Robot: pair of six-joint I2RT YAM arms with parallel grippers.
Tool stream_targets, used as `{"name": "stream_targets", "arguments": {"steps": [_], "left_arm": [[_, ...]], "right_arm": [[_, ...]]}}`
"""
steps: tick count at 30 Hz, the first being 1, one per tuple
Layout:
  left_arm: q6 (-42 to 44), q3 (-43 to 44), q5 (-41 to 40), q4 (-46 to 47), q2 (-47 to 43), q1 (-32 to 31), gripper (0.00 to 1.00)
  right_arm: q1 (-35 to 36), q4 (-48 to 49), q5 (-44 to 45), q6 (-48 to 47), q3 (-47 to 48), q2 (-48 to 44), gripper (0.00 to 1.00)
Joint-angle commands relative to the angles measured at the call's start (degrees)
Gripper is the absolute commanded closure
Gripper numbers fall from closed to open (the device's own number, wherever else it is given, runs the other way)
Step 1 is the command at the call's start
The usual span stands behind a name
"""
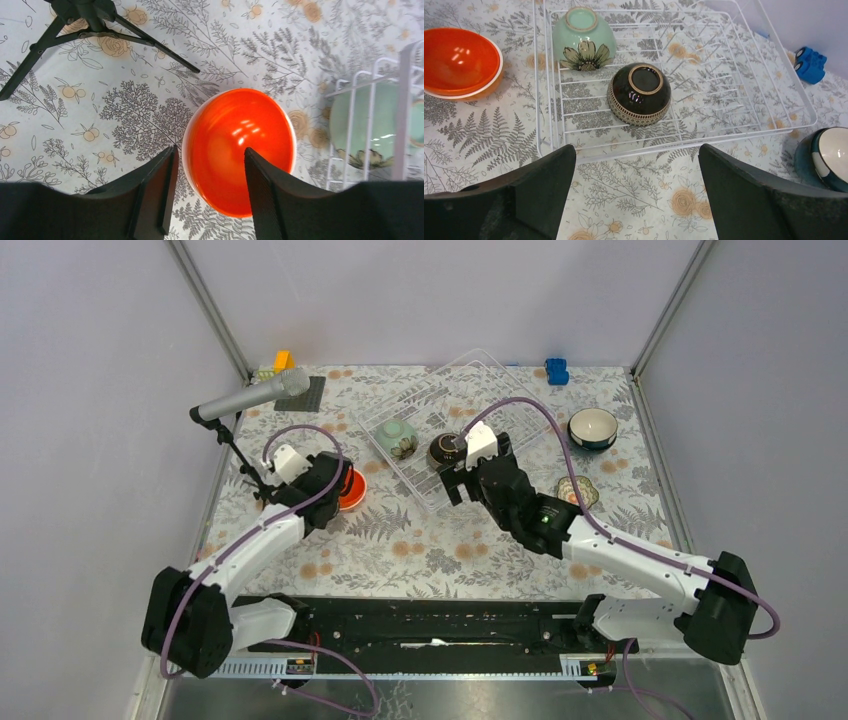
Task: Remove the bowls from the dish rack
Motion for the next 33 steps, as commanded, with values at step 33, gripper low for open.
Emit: {"name": "stream_targets", "arguments": {"steps": [33], "left_arm": [[24.69,7.16,47.04,3.70,-12.34,-0.07,0.01]], "right_arm": [[-5.81,-19.74,-4.78,27.87,25.80,12.46,0.00]]}}
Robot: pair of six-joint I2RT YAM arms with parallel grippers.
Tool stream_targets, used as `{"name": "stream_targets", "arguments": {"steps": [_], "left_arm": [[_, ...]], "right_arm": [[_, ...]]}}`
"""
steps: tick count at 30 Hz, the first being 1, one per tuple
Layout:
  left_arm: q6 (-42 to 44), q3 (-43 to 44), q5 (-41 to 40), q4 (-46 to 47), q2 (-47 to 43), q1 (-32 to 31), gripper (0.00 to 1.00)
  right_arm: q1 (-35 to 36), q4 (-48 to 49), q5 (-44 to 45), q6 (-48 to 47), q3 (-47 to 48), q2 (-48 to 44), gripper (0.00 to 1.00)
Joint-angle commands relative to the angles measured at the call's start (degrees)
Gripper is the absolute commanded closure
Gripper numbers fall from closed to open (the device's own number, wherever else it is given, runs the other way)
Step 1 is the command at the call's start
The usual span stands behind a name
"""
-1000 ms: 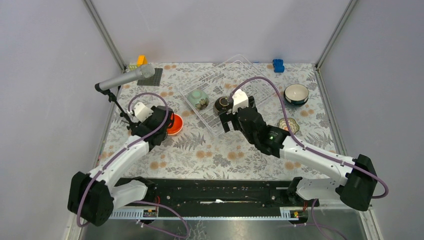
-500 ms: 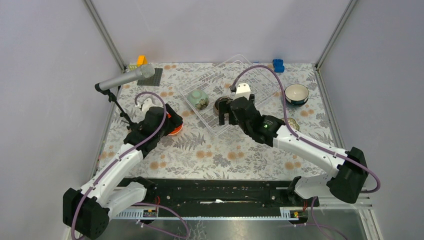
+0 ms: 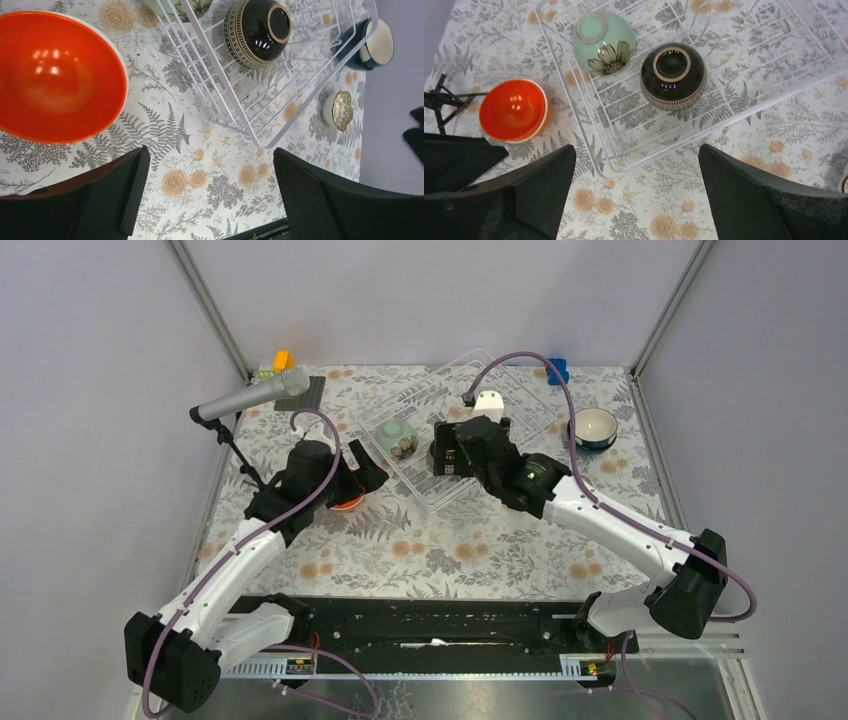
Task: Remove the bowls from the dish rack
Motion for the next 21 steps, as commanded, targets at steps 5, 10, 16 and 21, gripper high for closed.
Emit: {"name": "stream_targets", "arguments": {"steps": [5,10,16,21], "left_arm": [[6.72,2.03,6.36,2.28,-1.99,-0.07,0.01],[4.79,-2.98,9.31,10.36,-7.03,-0.15,0.01],[2.32,-6.45,9.30,18.35,-5.40,-0.41,0.01],[-2.17,-8.85,4.21,28.27,-2.31,-0.68,0.01]], "right_arm": [[-5.15,4.74,-6.34,-5.27,8.11,5.36,0.00],[-8.96,5.45,-9.46,-3.41,9.41,8.00,0.00],[-15.17,4.29,-16.88,-2.66,12.60,12.58,0.00],[-17.47,3.27,-17.70,-5.64,16.07,19.17,0.00]]}}
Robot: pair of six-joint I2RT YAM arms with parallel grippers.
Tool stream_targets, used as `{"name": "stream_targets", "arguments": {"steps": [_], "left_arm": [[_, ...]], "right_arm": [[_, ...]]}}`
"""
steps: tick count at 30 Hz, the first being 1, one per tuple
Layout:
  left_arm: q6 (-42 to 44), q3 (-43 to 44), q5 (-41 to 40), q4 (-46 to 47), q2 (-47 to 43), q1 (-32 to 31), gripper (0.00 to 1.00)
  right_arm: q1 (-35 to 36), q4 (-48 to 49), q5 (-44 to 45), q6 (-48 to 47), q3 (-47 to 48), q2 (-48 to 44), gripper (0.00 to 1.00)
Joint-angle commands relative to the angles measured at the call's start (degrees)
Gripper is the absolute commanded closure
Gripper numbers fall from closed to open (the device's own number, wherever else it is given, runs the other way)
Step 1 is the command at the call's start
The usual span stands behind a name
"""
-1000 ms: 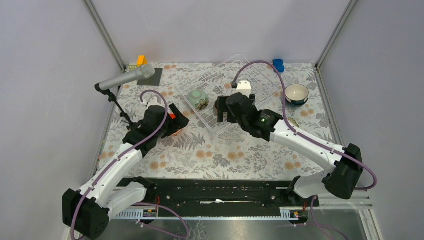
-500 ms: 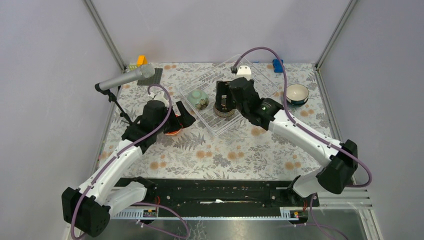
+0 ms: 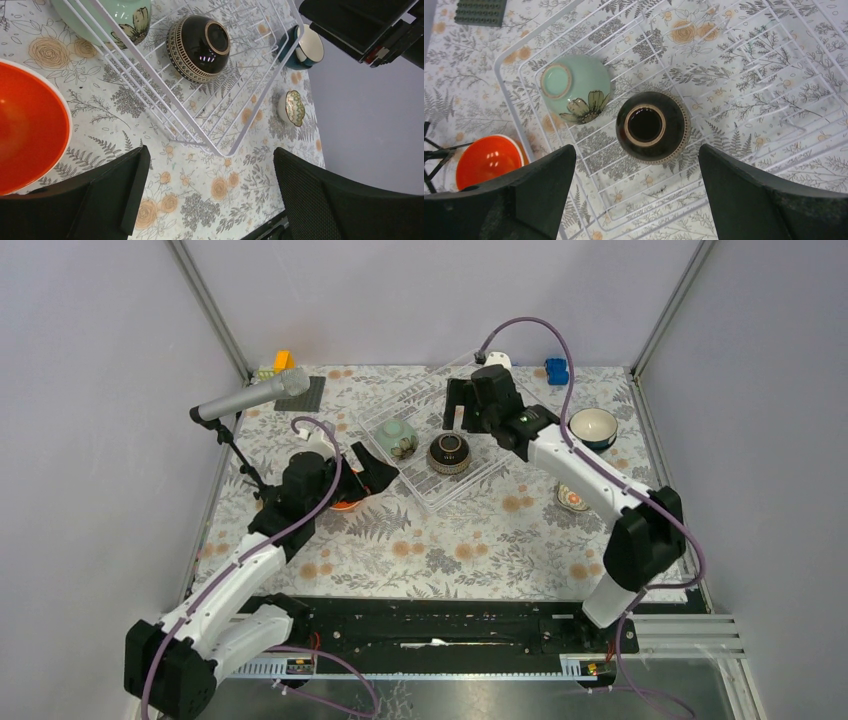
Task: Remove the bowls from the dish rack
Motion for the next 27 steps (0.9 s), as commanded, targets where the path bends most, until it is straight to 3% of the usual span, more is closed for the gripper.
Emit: {"name": "stream_targets", "arguments": {"steps": [1,5,9,13,16,22,27], "left_arm": [[-3.80,-1.01,-4.61,12.69,2.79,-0.27,0.01],[-0.60,0.78,-8.27,13.68,5.14,-0.27,0.01],[0.19,0.75,-11.84,13.26,6.03,-0.27,0.01],[-1.75,-6.16,-11.84,22.45,6.98,-0.40,0.03],[-0.20,-11.31,-10.91,30.53,8.07,-0.96,0.04],[2.14,-16.50,-9.28,40.64,8.33,-3.34,0.07],[3.17,-18.86,-9.77,43.44,9.18,-4.29,0.04]], "right_arm": [[-1.34,-0.66,-2.68,-2.47,5.70,6.05,0.01],[-1.58,2.13,-1.18,-3.19,5.49,10.59,0.07],[-1.68,1.80,0.55,-3.58,6.82,14.65,0.26],[-1.71,3.95,3.09,-3.15,4.03,15.48,0.38],[-1.71,7.08,2.00,-2.77,1.33,15.94,0.40],[-1.66,8.86,-4.03,-4.27,4.16,20.30,0.54],[-1.52,11.60,-11.24,-2.68,1.31,20.02,0.51]]}}
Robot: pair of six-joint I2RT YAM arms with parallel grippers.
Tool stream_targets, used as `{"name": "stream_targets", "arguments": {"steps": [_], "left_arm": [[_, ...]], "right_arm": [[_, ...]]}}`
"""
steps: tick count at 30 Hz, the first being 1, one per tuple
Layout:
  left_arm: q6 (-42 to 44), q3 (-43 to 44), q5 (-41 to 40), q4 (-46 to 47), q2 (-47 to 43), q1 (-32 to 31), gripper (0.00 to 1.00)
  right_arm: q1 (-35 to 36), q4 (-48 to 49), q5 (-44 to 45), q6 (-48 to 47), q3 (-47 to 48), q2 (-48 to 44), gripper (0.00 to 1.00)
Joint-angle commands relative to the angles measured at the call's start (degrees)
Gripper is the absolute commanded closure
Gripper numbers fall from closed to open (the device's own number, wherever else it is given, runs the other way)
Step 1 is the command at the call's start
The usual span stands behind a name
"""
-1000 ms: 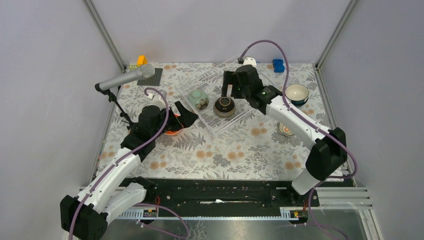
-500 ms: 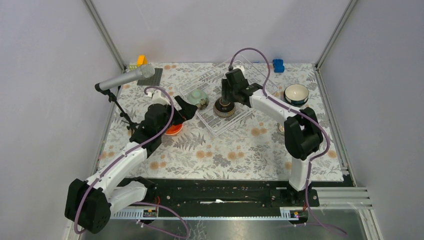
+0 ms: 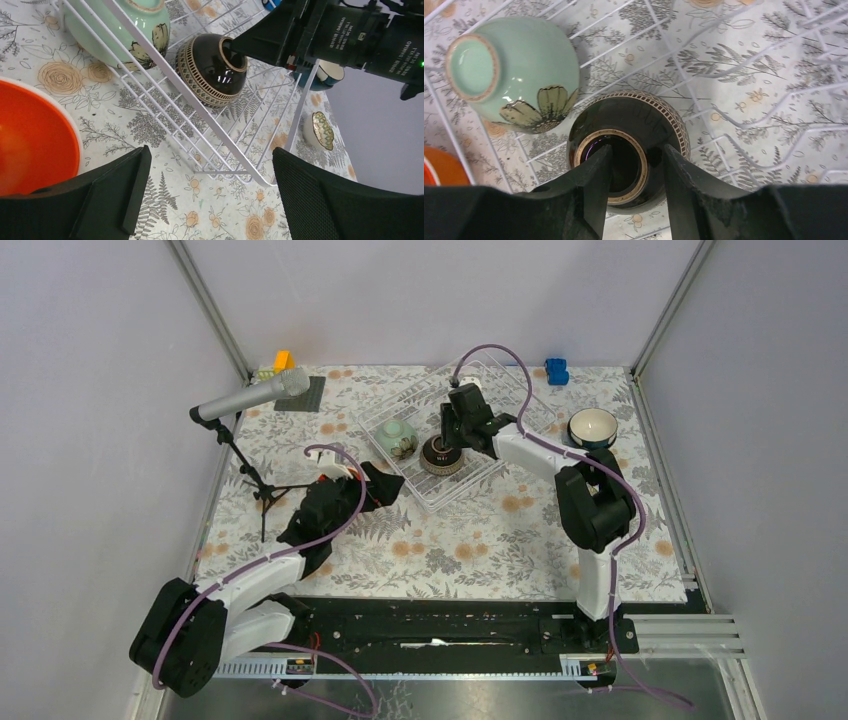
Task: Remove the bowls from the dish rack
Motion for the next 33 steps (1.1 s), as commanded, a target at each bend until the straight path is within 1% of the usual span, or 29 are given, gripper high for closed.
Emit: {"name": "stream_targets", "arguments": {"steps": [1,3,5,9,11,13,15,16,19,23,27,30,33], "left_arm": [[1.67,-1.05,0.23,9.22,0.22,-0.46,0.04],[1.75,-1.06,0.36,9.87,0.23,-0.59,0.04],[1.62,-0.92,1.02,9.83,0.45,-0.60,0.04],[1.83,-0.64,1.86,9.56,0.32,-0.60,0.04],[2.09,-0.47,1.94,9.26,0.27,-0.59,0.04],[2.29,-0.28,1.98,8.96,0.21,-0.60,0.04],[2.56,-0.20,1.95,8.87,0.04,-0.65,0.04],[2.65,-0.19,1.88,8.78,-0.12,-0.67,0.04],[2.82,-0.27,1.62,8.64,-0.41,-0.69,0.05],[2.94,0.03,1.54,7.96,-0.78,-0.82,0.05],[2.98,0.25,1.42,7.30,-0.92,-1.02,0.05],[3.07,0.25,1.39,7.19,-1.21,-1.12,0.05],[3.19,0.33,1.16,7.01,-1.34,-1.17,0.05]], "right_arm": [[0.10,4.92,-10.01,0.53,-1.84,-0.29,0.50],[0.33,7.50,-14.85,0.32,-3.48,-1.52,0.49],[0.81,9.69,-16.78,-0.07,-5.51,-3.07,0.47],[1.01,12.37,-13.43,-0.05,-9.44,-6.21,0.35],[1.02,11.54,-11.89,0.16,-10.00,-6.55,0.30],[1.01,8.68,-11.14,0.51,-8.68,-5.73,0.26],[1.02,4.45,-11.01,1.09,-6.37,-4.00,0.17],[0.95,2.71,-11.20,1.40,-5.26,-3.15,0.15],[0.67,-0.27,-12.09,2.64,-3.57,-1.57,0.12],[-0.81,-0.55,-14.48,4.69,-4.72,-2.63,0.07],[-3.12,0.95,-20.68,5.92,-5.87,-2.09,0.00],[-4.14,1.66,-25.44,6.24,-5.03,0.26,0.00],[-5.08,1.74,-28.10,7.22,-3.89,2.39,0.00]]}}
